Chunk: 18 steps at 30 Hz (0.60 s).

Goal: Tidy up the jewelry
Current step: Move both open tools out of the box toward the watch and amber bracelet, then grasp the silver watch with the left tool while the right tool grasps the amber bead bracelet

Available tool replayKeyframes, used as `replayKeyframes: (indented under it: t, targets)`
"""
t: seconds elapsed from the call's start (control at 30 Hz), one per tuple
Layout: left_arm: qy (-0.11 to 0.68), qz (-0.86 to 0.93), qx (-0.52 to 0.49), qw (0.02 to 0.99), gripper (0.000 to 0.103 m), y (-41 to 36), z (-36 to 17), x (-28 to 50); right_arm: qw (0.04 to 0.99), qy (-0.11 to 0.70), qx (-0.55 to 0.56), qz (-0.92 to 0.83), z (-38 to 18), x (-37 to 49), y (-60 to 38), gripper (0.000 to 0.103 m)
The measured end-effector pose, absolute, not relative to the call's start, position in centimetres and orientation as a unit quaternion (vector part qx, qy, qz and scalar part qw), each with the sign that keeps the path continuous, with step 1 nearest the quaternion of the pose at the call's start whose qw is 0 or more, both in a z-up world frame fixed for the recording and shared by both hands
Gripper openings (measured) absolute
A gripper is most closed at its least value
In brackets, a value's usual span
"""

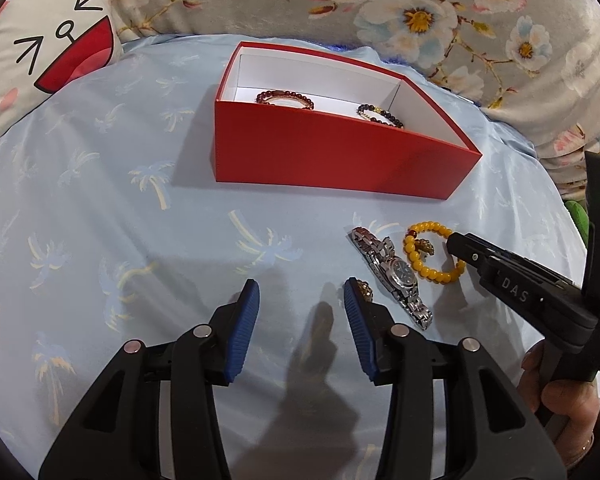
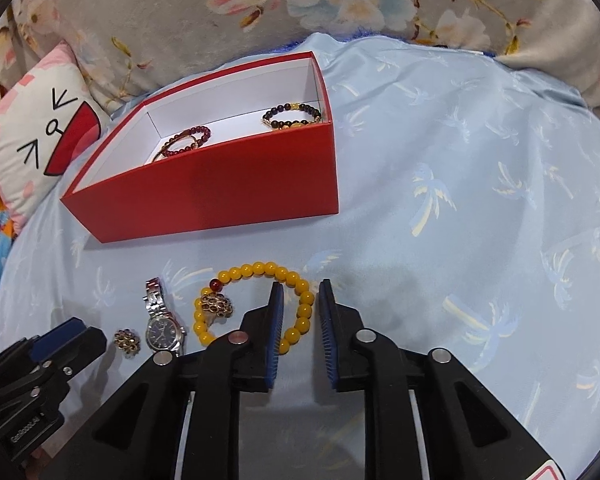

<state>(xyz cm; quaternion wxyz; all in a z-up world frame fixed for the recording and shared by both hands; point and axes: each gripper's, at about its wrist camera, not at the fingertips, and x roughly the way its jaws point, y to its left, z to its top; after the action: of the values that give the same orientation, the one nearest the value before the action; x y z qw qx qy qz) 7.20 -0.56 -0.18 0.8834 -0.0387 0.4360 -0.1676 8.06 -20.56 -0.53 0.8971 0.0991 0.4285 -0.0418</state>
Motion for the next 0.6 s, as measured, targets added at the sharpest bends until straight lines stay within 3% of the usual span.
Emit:
replayKeyframes:
  t: [0.07,0.23,0.6]
  targets:
    - [0.434,-0.170,-0.038,0.884,0.050,-0.7,-0.1,7.1,0.898,0.428,0.094,-0.045,-0.6,8.1,-20.6,0.008]
    - [0.430,-0.181,-0.042,0.884,0.055,-1.0,0.4,6.8,0.895,0.426,0.125,-0.035,-0.3,7.7,-21.4,0.007]
    - [0.433,-0.199,-0.038,0.878,0.055,-2.2,0.5,6.4,0.906,0.382,0.184,-0.008,3.7,5.1,-22.5,0.007]
